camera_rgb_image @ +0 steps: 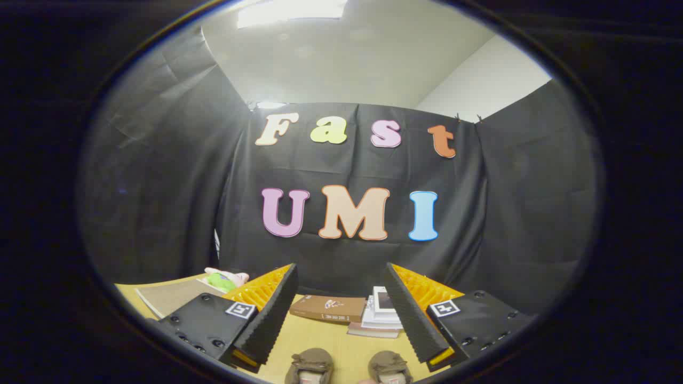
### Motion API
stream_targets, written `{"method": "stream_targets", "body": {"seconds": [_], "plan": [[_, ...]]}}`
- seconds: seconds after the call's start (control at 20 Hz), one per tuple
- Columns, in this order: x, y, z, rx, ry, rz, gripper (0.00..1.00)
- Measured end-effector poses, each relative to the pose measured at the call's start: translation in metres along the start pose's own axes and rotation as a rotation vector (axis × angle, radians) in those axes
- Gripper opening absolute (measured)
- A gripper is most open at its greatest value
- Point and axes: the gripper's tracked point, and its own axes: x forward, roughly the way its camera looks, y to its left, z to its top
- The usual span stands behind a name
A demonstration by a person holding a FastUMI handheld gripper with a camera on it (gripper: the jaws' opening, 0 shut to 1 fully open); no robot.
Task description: Open the storage box then place both shoes into the box .Put the left shoe in first, then the right shoe, with the right side of both shoes facing outward in a uniform manner.
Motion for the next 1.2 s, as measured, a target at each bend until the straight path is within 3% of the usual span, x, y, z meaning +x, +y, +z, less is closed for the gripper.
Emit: {"method": "stream_targets", "body": {"seconds": [1.2], "plan": [[0.013,0.020,-0.021,0.040,0.037,0.086,1.00]]}}
